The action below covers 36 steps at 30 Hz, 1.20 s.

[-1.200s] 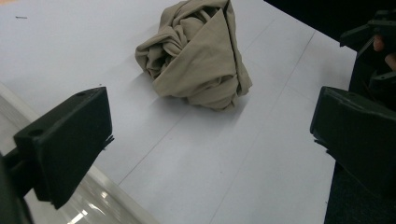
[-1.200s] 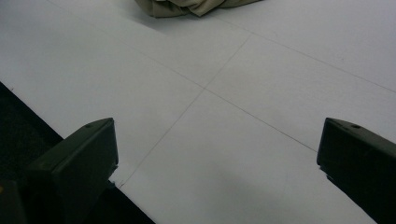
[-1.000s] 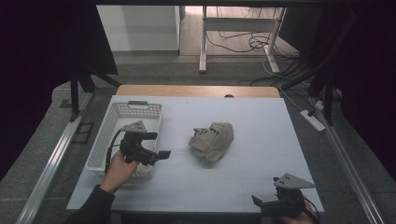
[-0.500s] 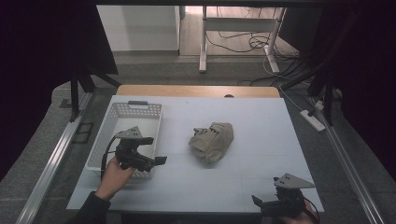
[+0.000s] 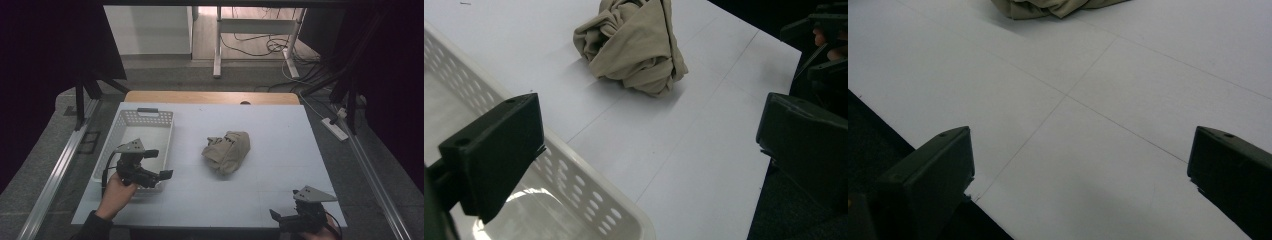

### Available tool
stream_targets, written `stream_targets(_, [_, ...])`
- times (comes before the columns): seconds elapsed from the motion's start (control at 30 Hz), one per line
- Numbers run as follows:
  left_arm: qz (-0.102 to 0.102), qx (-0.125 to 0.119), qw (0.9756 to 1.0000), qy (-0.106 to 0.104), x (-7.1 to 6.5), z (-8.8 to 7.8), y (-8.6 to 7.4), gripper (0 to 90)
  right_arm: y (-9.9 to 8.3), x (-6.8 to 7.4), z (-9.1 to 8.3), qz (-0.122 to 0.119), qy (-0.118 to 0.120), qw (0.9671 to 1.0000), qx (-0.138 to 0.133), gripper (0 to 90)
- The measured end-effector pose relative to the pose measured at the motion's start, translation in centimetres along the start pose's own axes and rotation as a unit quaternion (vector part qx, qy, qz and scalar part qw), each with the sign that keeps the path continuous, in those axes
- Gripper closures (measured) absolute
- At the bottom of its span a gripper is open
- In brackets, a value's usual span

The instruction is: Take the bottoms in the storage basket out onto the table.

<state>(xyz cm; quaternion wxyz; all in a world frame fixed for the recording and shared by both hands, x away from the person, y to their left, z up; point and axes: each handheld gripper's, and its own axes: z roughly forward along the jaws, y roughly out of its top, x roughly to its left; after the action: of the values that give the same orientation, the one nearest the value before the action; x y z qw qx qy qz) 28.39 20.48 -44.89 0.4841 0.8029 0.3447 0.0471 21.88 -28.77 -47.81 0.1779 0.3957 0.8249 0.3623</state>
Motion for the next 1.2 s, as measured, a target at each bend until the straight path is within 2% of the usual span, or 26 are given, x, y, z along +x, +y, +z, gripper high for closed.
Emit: stream_targets(1.2, [-0.024,-0.003,0.9994,0.023,-0.8,-2.8,-4.0,0.0,0.0,0.1,0.1,-0.003,-0.001,1.0,0.004,0.0])
